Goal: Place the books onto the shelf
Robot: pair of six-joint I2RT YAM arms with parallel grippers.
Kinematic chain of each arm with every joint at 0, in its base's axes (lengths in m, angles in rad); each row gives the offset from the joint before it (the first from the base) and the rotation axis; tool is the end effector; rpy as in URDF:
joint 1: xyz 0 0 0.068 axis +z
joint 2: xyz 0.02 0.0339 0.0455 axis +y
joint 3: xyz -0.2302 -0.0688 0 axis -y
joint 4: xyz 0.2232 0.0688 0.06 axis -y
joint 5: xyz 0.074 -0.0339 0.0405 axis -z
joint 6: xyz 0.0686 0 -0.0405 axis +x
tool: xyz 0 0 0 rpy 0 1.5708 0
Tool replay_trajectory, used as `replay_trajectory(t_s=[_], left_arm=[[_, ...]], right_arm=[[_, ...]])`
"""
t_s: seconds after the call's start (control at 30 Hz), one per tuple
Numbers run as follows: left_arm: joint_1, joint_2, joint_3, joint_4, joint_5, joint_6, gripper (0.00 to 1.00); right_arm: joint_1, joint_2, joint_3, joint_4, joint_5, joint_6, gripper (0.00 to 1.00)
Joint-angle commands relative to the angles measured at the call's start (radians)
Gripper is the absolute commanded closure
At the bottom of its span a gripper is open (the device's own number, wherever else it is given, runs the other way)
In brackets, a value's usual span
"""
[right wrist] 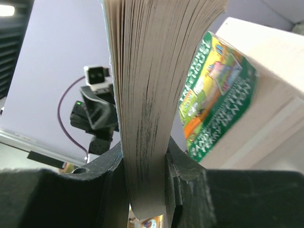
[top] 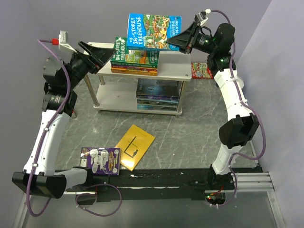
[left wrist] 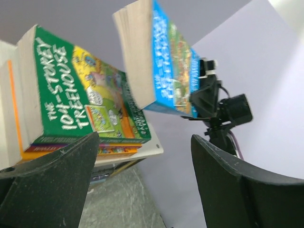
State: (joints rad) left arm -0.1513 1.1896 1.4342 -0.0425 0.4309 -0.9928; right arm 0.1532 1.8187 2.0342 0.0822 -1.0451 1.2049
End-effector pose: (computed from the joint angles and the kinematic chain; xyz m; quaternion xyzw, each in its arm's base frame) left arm 0.2625 -0.0690 0.4668 -0.1010 0.6314 -0.5234 0.5632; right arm 0.3718 0.1174 0.4748 -0.0886 0.6470 0.6685 0.3559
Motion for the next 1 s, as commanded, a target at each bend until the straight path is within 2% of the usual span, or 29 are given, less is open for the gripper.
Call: replay_trajectory(t_s=[0.0,0.13,0.2,0.4,0.77,0.83,0.97], left_arm=[[0.019,0.044,0.083,0.125,0.118,-0.036,0.16],[0.044,0.090,0.097,0.197,0.192,-0.127,0.17],[0.059,0.100,0.086,0.225,0.203,-0.153,0.16],[0.071,0.105,0.042,0.269,0.200,-0.185,0.16],[0.071,0.125,0.002,0.291,0.206,-0.198,0.16],[0.071,0.128,0.005,0.294,0.212,-0.201,0.16],[0.071,0.133,0.006,0.297,0.216,-0.202,0.16]], right_arm=[[-0.007,-0.025,0.044,0.062,-0.021,0.018,1.00],[-0.014,0.011,0.075,0.067,-0.039,0.051,1.00],[-0.017,0.031,0.104,0.016,-0.043,0.023,1.00],[-0.015,0.037,0.101,-0.122,-0.030,-0.060,0.99],[0.016,0.033,0.089,-0.272,0.036,-0.183,0.98],[0.022,0.037,0.086,-0.294,0.043,-0.199,0.93],[0.028,0.027,0.054,-0.288,0.051,-0.206,0.70]])
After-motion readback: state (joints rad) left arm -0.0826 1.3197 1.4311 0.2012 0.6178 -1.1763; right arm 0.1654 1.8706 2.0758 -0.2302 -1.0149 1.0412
